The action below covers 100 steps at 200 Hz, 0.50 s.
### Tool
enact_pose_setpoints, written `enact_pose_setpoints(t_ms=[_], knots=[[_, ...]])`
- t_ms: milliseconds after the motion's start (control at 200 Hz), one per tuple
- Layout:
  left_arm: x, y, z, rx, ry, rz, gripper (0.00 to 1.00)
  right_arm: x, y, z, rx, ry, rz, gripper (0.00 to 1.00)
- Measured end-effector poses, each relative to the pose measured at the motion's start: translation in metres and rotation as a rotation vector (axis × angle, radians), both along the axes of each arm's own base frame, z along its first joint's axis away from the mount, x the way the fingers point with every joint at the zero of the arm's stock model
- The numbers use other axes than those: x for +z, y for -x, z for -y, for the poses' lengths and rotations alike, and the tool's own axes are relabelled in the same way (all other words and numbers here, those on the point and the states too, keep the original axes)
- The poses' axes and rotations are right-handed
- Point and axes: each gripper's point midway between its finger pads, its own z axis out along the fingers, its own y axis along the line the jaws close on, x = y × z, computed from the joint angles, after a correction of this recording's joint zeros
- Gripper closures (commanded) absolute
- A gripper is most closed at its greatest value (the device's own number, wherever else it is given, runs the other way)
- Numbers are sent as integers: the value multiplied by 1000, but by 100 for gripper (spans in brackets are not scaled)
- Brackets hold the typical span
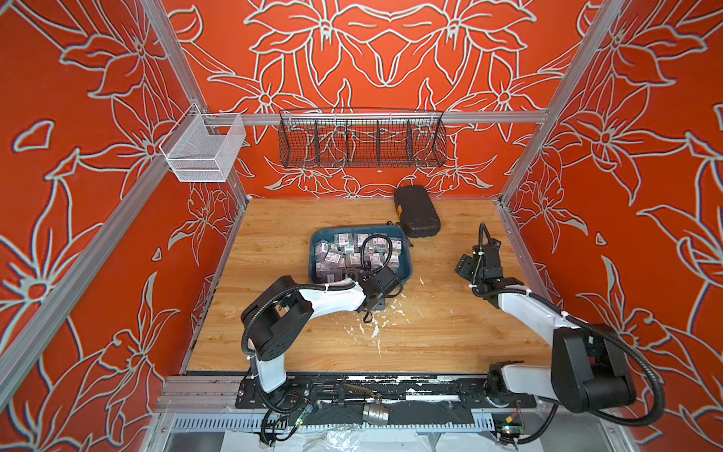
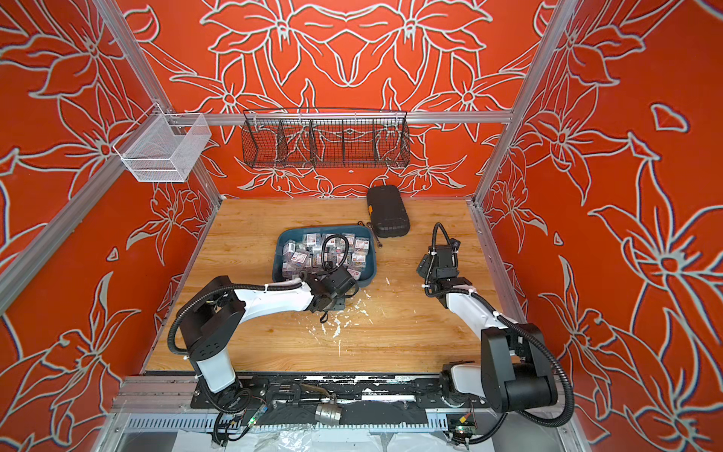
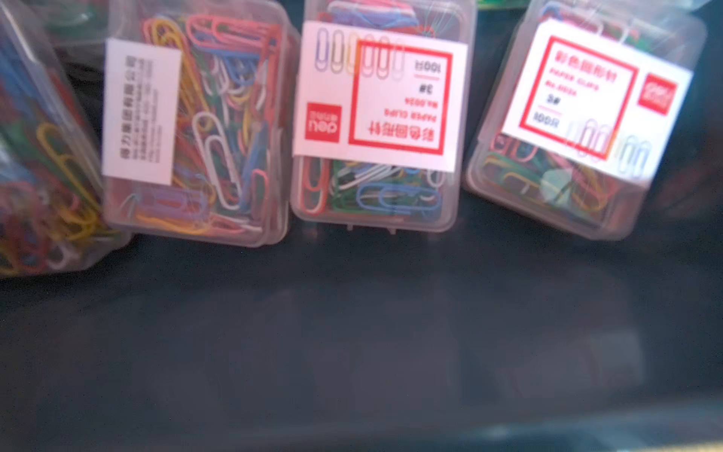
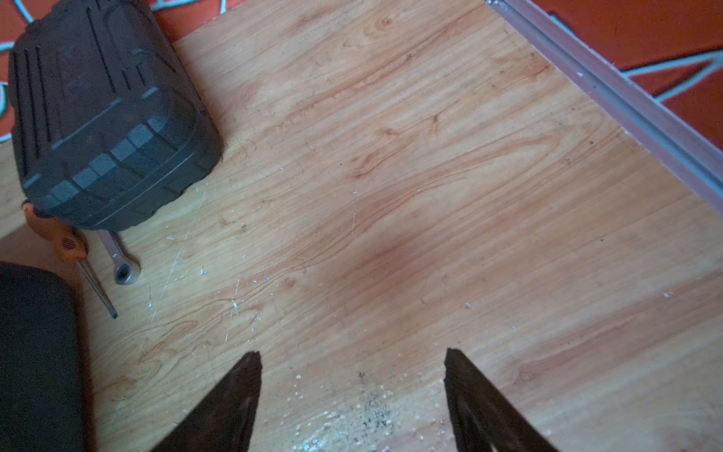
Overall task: Take the paper clips out of the storage box
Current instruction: Place the boxed paper clips at the center of the board.
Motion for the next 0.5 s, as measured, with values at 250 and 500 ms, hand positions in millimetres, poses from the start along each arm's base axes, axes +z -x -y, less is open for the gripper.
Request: enact_pose_setpoints(t_ms=[250,500], knots=[[-3,-14,1,18,-67,31,85,0,0,0,1,-1,0,24],[-5,-19,-3,52,-91,52,59,0,0,0,1,-1,-1,24]])
